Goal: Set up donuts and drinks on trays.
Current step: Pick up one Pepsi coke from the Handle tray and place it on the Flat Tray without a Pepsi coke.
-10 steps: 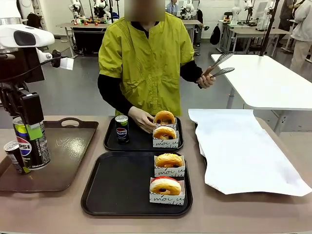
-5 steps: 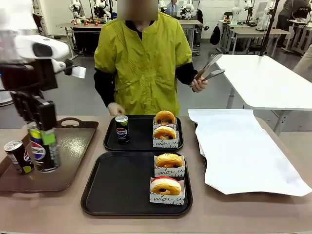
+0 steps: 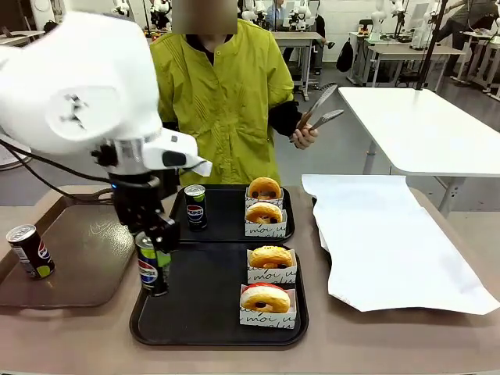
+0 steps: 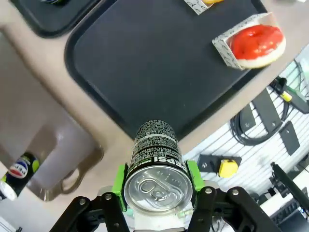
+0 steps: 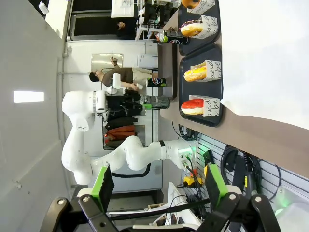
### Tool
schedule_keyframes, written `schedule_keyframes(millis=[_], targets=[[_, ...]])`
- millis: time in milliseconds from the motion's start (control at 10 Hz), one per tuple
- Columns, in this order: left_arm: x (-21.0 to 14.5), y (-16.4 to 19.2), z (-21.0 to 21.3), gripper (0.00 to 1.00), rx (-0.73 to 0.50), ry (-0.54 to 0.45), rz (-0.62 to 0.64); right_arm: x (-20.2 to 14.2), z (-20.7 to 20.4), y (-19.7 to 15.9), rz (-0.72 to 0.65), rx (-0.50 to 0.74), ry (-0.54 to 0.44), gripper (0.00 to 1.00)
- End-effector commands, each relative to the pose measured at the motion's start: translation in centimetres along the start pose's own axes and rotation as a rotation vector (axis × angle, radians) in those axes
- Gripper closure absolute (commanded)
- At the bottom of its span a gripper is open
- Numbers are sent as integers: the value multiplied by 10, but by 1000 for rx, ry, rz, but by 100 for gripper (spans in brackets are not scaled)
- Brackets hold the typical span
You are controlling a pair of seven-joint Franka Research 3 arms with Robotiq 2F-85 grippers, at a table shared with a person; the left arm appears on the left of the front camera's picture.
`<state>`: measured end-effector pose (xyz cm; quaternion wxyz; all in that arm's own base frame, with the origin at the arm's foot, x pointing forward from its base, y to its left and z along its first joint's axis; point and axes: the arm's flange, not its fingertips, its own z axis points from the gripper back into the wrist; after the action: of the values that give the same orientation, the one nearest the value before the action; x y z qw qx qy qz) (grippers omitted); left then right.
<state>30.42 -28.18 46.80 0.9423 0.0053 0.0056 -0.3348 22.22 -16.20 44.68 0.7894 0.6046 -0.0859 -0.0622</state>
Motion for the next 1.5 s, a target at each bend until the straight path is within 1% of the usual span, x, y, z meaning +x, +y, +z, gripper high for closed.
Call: schedule_keyframes(millis=[0,200,400,600,800,900,1000,1200,1300,1400], targets=[[8,-4,-18,41,63,-44,-4,-1,-1,0,5,8,0,0],[25,-1,-41,41,93,-56,-11,-1,-1,0,5,8,0,0],[39,7,-58,41,113,-49,-7,-1,-1,0,5,8,0,0],[50,15,-64,41,123,-64,-19,-1,-1,0,5,8,0,0],[55,22,-66,41,85,-72,-8,-1,-1,0,5,8,0,0],[57,26,-63,41,47,-69,4,-1,-1,0,5,8,0,0],[55,29,-59,0,35,-79,6,-1,-1,0,5,8,0,0],[49,32,-43,0,7,-90,8,-1,-1,0,5,8,0,0],[45,32,-30,19,-3,-100,16,-1,-1,0,5,8,0,0],[39,31,-14,10,-16,-107,20,-1,-1,0,5,8,0,0]])
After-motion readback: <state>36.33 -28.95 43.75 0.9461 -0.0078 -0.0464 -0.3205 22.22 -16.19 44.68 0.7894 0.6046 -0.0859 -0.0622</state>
